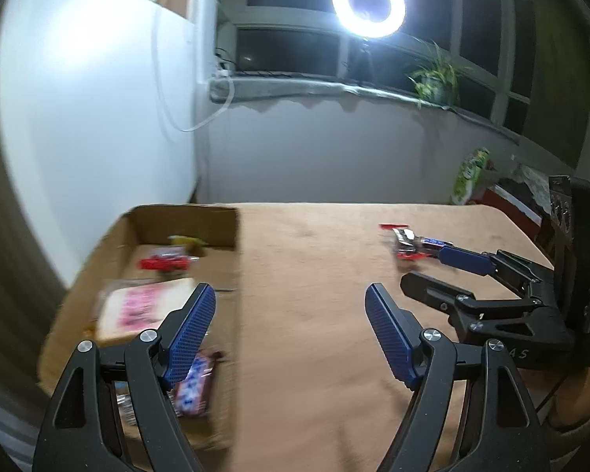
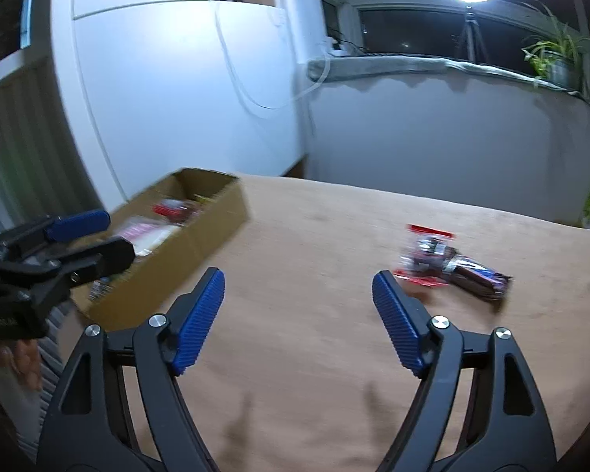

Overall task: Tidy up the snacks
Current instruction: 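Move both open tools toward the remaining chocolate bars, then grasp the red-wrapped round candy with the left tool while the right tool grasps the Snickers bar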

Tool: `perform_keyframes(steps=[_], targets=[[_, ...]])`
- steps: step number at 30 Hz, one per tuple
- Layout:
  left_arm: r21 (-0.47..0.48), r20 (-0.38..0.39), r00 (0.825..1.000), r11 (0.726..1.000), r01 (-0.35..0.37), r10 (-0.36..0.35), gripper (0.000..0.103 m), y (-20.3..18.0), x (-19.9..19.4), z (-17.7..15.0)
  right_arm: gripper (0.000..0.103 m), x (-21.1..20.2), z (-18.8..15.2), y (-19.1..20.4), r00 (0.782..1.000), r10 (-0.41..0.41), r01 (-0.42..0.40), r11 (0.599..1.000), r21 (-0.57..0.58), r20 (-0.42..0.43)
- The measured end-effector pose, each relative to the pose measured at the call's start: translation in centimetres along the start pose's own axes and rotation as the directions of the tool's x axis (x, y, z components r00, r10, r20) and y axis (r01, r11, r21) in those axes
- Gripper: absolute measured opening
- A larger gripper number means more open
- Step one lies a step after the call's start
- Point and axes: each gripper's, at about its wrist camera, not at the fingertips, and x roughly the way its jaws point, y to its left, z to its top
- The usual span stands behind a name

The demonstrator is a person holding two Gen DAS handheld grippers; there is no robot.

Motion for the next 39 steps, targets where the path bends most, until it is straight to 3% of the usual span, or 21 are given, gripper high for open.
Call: perform_keyframes(steps=[7, 16, 27, 33, 35, 36, 38, 39], targets=[[0.019, -0.067, 0.992, 0.994, 0.105, -0.103, 0.079, -3.9, 3.9, 1.1, 0.080, -0.9, -0.9, -6.5, 0.994, -0.099, 0.100, 0.994, 0.045, -0.035], [0.016, -0.151, 0.977, 0.988, 0.156, -0.152, 0.079, -8.6, 9.4, 2.4, 0.080, -1.3, -1.5, -12.4, 0.980, -0.176, 0.182, 0.982, 0.053, -0.097], [-0.003, -0.251, 0.951, 0.983, 0.184, -0.179, 0.078, -11.7, 16.9, 3.0, 0.080, 2.8, -1.4, -15.0, 0.962, -0.165, 0.149, 0.985, -0.088, -0.218], [-0.012, -0.284, 0.942, 0.983, 0.183, -0.179, 0.078, -12.0, 20.4, 3.0, 0.080, 6.4, -0.2, -15.9, 0.955, -0.126, 0.074, 0.978, -0.197, -0.267], [-0.003, -0.274, 0.945, 0.983, 0.185, -0.178, 0.072, -12.0, 20.5, 2.7, 0.080, 7.8, 0.0, -15.8, 0.950, -0.119, 0.050, 0.971, -0.233, -0.290], [0.000, -0.272, 0.945, 0.982, 0.189, -0.182, 0.063, -12.1, 20.3, 2.7, 0.080, 8.2, 0.0, -15.7, 0.949, -0.111, 0.040, 0.970, -0.239, -0.294], [-0.001, -0.270, 0.943, 0.979, 0.204, -0.196, 0.045, -12.0, 20.2, 2.7, 0.066, 8.5, 0.2, -15.7, 0.951, -0.082, 0.012, 0.973, -0.229, -0.298], [0.000, -0.270, 0.942, 0.978, 0.207, -0.199, 0.045, -11.9, 20.2, 2.7, 0.051, 8.4, 0.3, -15.6, 0.953, -0.058, -0.010, 0.975, -0.222, -0.299]])
